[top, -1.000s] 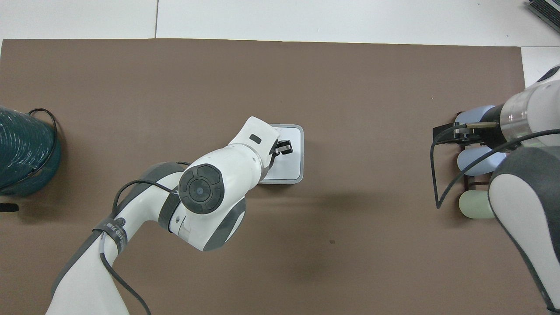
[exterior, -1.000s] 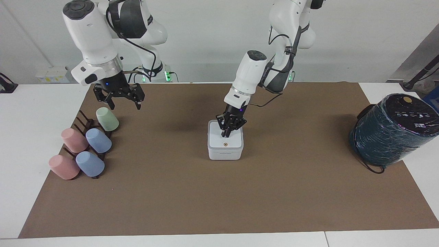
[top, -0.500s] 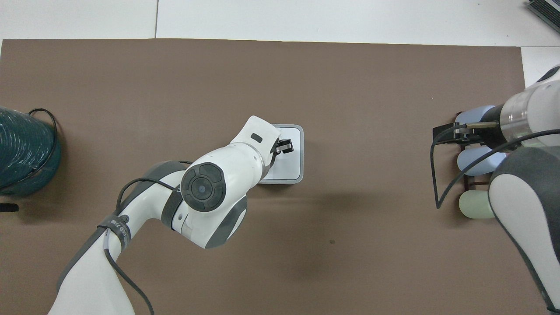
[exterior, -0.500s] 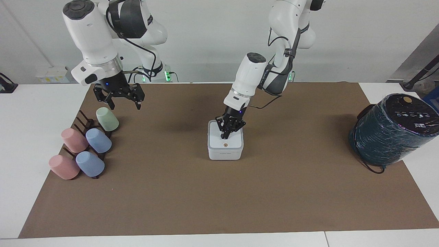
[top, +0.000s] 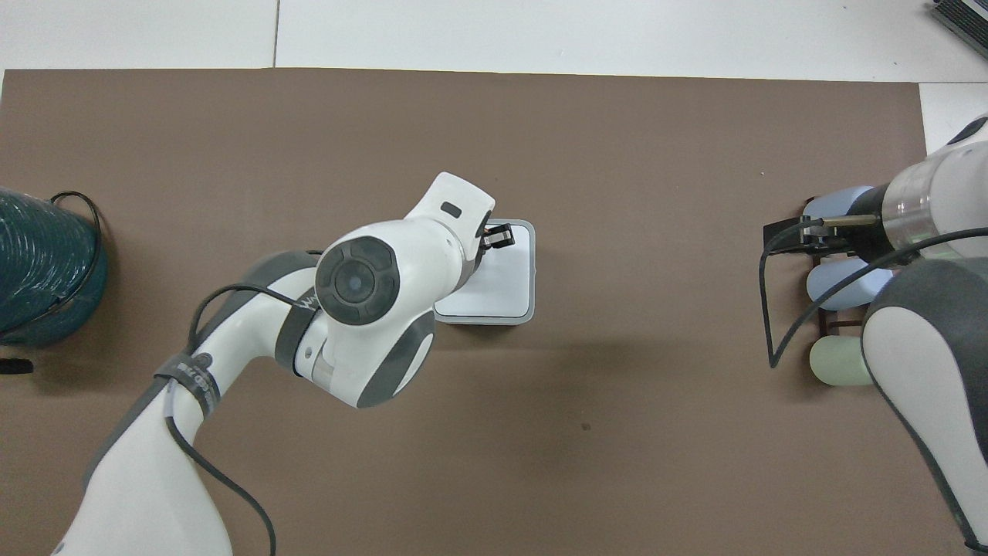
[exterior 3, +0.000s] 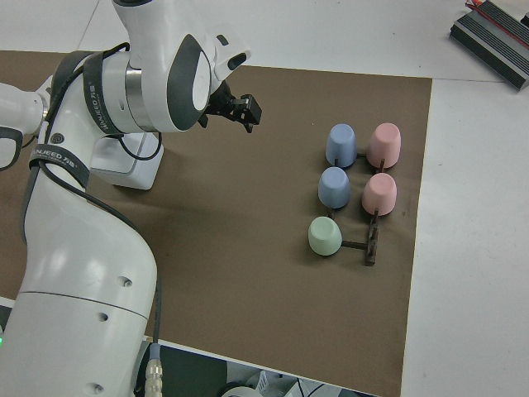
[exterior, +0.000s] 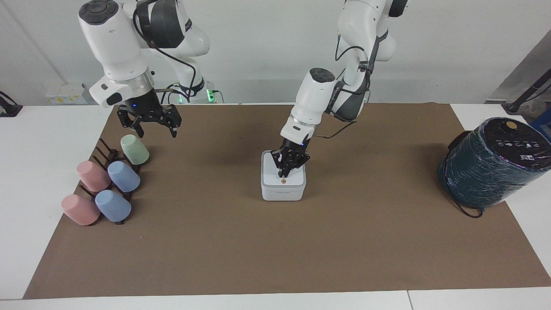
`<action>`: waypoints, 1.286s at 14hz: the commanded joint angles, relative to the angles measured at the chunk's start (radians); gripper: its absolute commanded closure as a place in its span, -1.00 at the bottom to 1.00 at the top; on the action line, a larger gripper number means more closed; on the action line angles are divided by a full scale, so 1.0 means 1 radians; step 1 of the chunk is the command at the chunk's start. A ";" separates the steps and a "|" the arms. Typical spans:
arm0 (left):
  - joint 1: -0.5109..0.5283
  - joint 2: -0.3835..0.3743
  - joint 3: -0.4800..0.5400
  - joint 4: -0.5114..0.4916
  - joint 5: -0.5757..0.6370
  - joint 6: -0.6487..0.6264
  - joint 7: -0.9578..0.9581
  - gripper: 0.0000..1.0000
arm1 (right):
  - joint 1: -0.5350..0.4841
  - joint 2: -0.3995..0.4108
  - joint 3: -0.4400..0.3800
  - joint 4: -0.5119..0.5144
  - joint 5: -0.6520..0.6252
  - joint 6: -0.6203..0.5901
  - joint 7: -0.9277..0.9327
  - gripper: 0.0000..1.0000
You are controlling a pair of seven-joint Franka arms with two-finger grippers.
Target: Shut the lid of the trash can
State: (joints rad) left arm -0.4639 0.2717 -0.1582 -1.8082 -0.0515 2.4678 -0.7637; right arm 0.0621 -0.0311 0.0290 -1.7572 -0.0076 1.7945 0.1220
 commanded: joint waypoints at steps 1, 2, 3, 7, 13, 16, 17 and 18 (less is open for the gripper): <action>0.071 0.018 -0.001 0.199 0.001 -0.249 0.050 0.57 | -0.015 -0.024 0.008 -0.022 0.001 -0.009 -0.025 -1.00; 0.086 0.015 0.000 0.225 0.002 -0.301 0.067 0.56 | -0.015 -0.024 0.006 -0.022 0.003 -0.009 -0.025 -1.00; 0.099 0.011 0.003 0.251 0.004 -0.360 0.087 0.54 | -0.015 -0.024 0.008 -0.022 0.001 -0.009 -0.025 -1.00; 0.226 -0.060 0.008 0.277 0.015 -0.596 0.326 0.38 | -0.015 -0.024 0.008 -0.022 0.001 -0.009 -0.025 -1.00; 0.436 -0.147 0.012 0.276 0.083 -0.788 0.683 -0.29 | -0.015 -0.024 0.008 -0.022 0.003 -0.009 -0.025 -1.00; 0.450 -0.175 0.014 0.274 0.114 -0.823 0.744 -0.75 | -0.015 -0.024 0.008 -0.022 0.001 -0.009 -0.025 -1.00; 0.450 -0.180 0.014 0.274 0.114 -0.814 0.745 -1.00 | -0.015 -0.024 0.008 -0.022 0.001 -0.009 -0.025 -1.00; 0.450 -0.180 0.012 0.274 0.116 -0.802 0.750 -1.00 | -0.015 -0.024 0.006 -0.024 0.003 -0.009 -0.025 -1.00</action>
State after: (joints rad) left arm -0.0202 0.1131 -0.1388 -1.5232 0.0403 1.6685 -0.0350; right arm 0.0621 -0.0311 0.0290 -1.7572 -0.0076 1.7945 0.1220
